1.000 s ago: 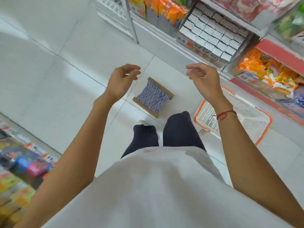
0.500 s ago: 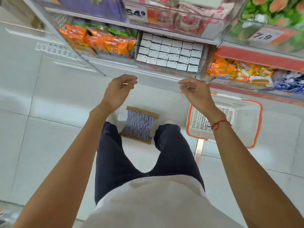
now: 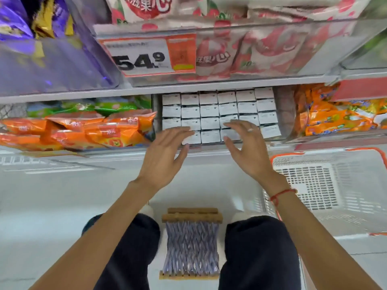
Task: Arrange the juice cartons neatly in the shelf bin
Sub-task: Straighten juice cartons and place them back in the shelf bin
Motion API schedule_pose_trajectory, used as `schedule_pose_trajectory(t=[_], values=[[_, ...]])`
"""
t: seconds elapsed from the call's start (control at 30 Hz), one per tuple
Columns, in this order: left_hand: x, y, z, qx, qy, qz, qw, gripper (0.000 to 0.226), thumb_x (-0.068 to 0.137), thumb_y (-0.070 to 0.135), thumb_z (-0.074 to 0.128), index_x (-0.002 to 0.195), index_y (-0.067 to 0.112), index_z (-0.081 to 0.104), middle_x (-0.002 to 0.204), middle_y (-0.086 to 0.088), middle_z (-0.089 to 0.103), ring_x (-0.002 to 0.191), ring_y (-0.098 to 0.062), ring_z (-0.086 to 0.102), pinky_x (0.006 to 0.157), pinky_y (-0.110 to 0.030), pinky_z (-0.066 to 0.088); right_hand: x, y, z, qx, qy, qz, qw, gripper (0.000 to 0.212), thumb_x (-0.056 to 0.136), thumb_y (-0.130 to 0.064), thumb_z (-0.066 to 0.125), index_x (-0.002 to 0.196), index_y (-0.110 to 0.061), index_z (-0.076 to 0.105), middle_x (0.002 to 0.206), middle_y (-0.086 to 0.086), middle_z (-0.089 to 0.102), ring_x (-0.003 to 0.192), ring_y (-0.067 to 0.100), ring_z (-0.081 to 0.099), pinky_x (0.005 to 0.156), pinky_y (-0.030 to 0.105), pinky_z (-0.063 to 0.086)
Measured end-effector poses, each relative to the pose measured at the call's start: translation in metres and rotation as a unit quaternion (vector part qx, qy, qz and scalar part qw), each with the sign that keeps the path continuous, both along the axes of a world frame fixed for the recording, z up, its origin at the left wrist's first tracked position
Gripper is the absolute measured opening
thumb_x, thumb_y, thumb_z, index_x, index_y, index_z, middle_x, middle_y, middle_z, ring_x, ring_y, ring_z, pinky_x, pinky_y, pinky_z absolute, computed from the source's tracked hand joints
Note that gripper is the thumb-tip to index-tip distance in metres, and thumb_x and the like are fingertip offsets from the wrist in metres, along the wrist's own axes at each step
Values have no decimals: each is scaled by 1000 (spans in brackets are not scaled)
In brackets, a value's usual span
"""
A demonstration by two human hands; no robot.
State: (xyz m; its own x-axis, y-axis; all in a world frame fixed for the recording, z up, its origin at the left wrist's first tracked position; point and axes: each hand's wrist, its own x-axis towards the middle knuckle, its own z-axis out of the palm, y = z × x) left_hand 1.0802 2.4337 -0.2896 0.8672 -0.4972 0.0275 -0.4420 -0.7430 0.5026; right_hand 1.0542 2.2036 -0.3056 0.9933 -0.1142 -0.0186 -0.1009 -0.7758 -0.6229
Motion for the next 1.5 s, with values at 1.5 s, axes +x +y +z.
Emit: schedule_pose_trajectory(t=[1.5], values=[[18,-9,-67,63,-340,-33,938,29,99,25,47,114,13,69,115,-1,69,106,-23,64,81,-35,50,15,0,-63,-199,-234,52,950,45,94,-55,44,119,-24,67,122,0,63,117,23,53,96,39,38]])
